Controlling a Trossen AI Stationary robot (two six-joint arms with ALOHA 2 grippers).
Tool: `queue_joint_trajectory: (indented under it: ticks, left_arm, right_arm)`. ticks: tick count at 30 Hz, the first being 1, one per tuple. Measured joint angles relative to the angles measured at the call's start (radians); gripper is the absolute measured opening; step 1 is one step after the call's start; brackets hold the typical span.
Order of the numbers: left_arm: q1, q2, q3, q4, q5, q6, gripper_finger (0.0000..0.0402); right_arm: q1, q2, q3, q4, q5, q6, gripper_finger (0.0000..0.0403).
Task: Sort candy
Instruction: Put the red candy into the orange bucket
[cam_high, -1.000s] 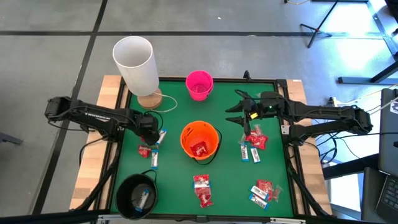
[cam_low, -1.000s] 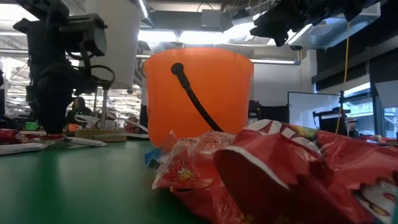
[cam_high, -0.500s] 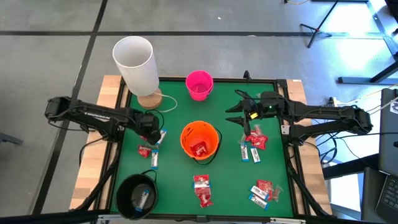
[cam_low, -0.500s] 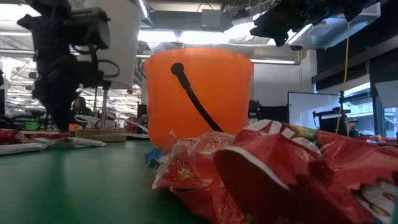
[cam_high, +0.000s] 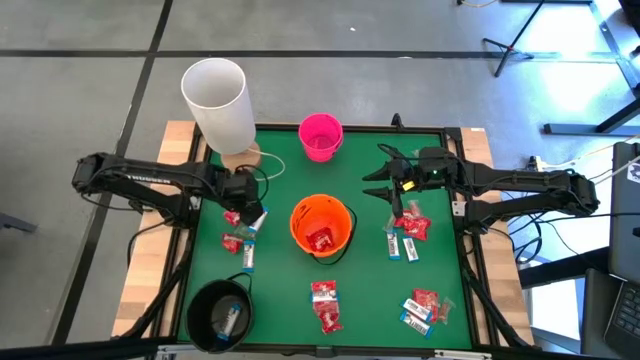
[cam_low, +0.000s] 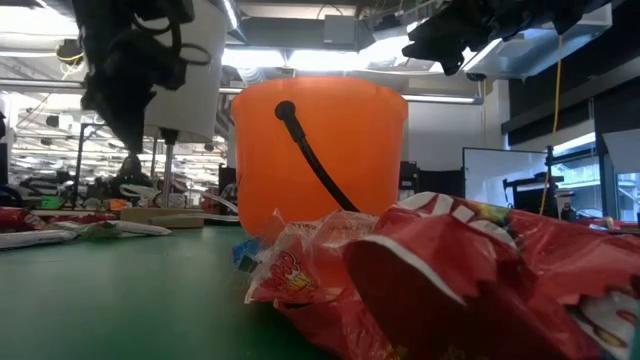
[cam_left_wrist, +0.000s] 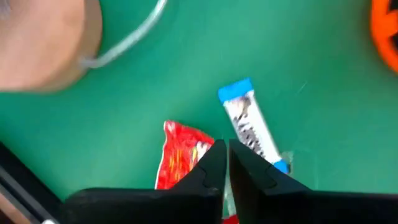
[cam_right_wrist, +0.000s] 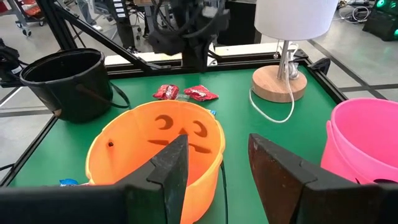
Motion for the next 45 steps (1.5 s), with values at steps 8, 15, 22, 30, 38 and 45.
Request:
queue_joint_trajectory:
  ticks: [8,15,22,30,38,45]
  left_arm:
    - [0.007,0.0,-0.165,0.109,0.08,-0.063,0.0123]
    - [0.007,0.0,-0.293,0.232,0.086,-0.116,0.0188]
    - [0.011,-0.004,-0.371,0.245,0.075,-0.205,0.0179]
    - [0.011,0.0,-0.35,0.243,0.036,-0.173,0.0046]
    - [-0.008,0.002,-0.229,0.235,-0.017,-0.128,0.0003]
    - [-0.065,0.001,0.023,0.176,-0.142,-0.042,0.0001]
  right_arm:
    - [0.0,0.0,0.0,0.0,0.0,0.0,0.0165]
    - [0.0,0.0,0.0,-0.001,0.002,0.0,0.0165]
    - [0.0,0.0,0.0,-0.001,0.004,0.0,0.0165]
    - [0.0,0.0,0.0,-0.001,0.007,0.013,0.0165]
    - [0.0,0.0,0.0,-0.003,0.007,0.014,0.0165]
    - [0.0,0.0,0.0,-0.008,0.007,0.022,0.0165]
